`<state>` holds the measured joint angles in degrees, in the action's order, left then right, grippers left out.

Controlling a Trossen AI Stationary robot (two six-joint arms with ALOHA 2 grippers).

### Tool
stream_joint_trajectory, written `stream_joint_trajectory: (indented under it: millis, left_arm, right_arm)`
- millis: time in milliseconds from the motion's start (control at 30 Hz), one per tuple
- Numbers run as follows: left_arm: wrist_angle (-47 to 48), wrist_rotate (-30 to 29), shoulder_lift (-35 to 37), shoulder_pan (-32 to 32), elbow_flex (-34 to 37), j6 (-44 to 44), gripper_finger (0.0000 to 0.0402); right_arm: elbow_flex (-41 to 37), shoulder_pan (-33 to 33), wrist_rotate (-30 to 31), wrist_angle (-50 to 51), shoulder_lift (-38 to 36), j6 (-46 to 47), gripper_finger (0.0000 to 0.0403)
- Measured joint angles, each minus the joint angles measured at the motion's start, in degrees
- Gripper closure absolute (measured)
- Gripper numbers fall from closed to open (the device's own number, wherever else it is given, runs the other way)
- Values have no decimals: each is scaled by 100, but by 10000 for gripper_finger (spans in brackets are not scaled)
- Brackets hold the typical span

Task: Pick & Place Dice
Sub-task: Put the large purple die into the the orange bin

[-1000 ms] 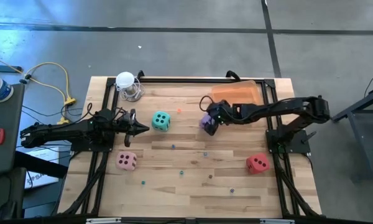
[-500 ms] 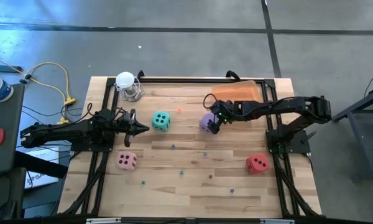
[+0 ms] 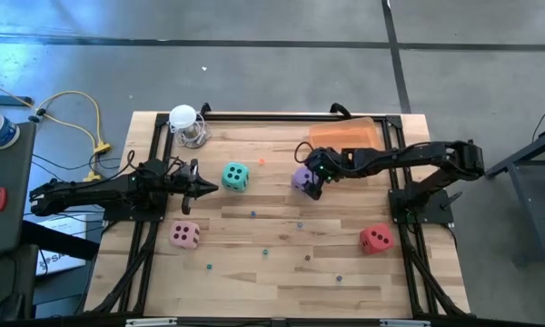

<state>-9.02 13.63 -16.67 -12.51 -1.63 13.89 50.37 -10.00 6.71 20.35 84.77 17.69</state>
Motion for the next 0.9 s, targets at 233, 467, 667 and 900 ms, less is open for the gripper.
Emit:
stream_joint_trajectory:
  millis: [233,467,667,900]
  left_arm:
    - [0,0,0,2,0,0,399]
    - [0,0,0,2,1,0,399]
    - [-2,0,0,2,1,0,399]
    - [2,0,0,0,0,0,399]
  right_arm:
    - [7,-2,-47,-10,98,-13,9]
    - [29,-6,41,-81,334,-166,9]
    - [8,-5,-118,-79,374,-148,9]
    - [4,7,-462,-84,421,68,9]
